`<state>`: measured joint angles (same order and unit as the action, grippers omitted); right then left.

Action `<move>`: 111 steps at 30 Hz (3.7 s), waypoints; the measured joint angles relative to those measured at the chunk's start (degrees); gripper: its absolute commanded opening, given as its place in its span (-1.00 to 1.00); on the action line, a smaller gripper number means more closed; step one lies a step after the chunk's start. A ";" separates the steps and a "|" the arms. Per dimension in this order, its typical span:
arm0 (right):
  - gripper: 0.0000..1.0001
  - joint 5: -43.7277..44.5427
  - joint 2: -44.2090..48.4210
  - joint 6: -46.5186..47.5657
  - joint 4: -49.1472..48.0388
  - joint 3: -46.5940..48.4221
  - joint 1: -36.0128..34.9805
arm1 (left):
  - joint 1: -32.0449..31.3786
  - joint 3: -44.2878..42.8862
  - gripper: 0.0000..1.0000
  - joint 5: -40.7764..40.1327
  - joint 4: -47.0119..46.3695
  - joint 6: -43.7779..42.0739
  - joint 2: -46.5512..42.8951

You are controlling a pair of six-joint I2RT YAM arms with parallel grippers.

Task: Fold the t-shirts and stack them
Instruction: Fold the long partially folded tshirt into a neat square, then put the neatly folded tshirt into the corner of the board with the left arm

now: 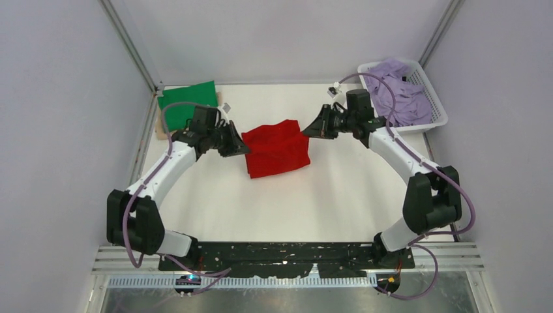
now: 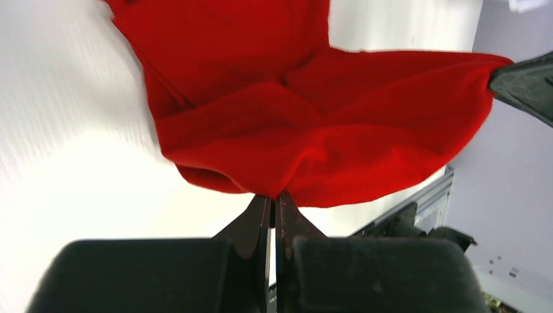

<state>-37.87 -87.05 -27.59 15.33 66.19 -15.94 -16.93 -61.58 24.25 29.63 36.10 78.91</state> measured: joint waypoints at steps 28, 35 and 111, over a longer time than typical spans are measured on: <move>-0.41 7.76 -38.56 -2.60 -0.63 30.42 1.81 | 7.67 -27.26 -0.34 -4.74 1.29 -0.76 37.64; 0.91 9.29 -43.52 -2.54 0.28 36.65 1.97 | 7.91 -32.17 0.86 -5.22 1.55 -0.09 40.50; 0.91 4.31 -0.66 -0.94 -13.92 -11.69 4.90 | 0.76 -23.91 -0.14 -8.76 4.07 5.51 39.45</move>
<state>-33.56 -87.70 -28.53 1.41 54.50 -11.05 -16.16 -85.49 15.49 33.69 41.60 118.37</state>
